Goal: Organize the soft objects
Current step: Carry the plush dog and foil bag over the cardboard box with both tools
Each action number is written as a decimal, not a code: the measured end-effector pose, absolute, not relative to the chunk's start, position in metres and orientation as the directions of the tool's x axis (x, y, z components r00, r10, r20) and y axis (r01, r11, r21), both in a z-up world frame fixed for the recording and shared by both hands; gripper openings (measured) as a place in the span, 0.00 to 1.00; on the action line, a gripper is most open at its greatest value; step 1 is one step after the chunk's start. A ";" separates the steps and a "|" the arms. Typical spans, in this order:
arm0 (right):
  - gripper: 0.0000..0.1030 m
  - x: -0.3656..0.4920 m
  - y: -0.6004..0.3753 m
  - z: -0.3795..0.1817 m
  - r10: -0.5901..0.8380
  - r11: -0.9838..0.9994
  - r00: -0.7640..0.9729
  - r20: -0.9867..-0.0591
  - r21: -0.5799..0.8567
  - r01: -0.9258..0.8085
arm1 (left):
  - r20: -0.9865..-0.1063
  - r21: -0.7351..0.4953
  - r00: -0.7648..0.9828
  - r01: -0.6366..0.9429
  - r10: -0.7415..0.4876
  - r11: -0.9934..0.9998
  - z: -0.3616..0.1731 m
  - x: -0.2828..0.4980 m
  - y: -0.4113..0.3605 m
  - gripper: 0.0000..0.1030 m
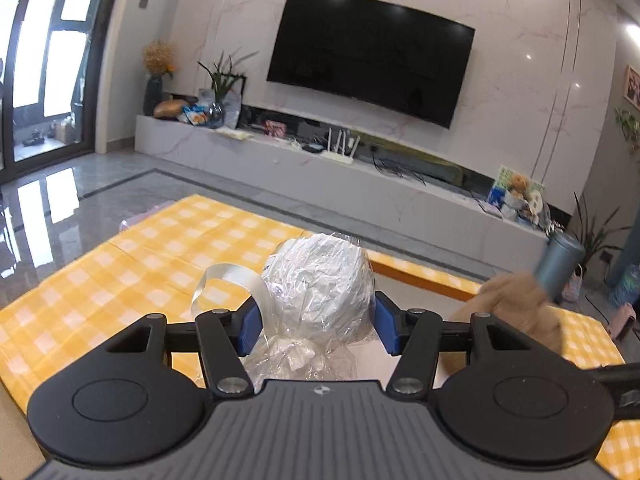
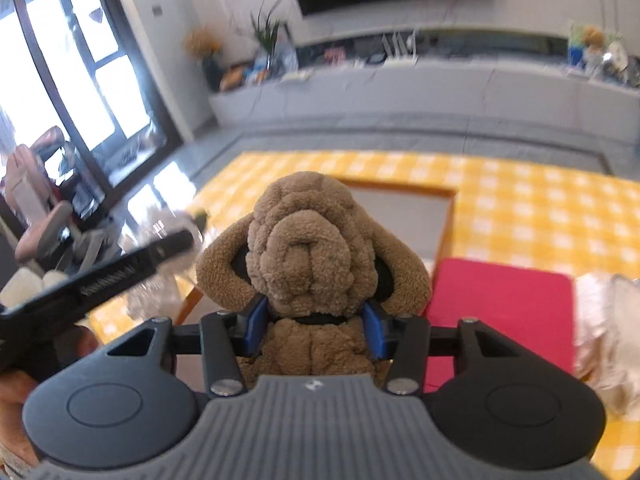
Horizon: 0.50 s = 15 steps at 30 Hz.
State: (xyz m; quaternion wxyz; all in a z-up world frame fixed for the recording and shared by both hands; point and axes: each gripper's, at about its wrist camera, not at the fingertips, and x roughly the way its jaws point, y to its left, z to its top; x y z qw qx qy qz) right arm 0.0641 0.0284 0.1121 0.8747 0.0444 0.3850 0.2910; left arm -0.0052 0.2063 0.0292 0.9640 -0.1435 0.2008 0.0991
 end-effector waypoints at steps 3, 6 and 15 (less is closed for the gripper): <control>0.48 0.075 0.055 0.110 0.492 0.840 0.533 -0.689 0.214 -0.499 | -0.405 -0.262 0.906 -0.239 0.118 0.935 0.030 -0.008 0.213 0.63; 0.48 0.082 0.069 0.106 0.472 0.846 0.521 -0.711 0.199 -0.494 | -0.409 -0.277 0.904 -0.252 0.124 0.927 0.027 -0.008 0.219 0.63; 0.48 0.098 0.094 0.085 0.521 0.837 0.451 -0.725 0.330 -0.437 | -0.410 -0.285 0.895 -0.309 0.176 0.908 0.026 -0.014 0.238 0.63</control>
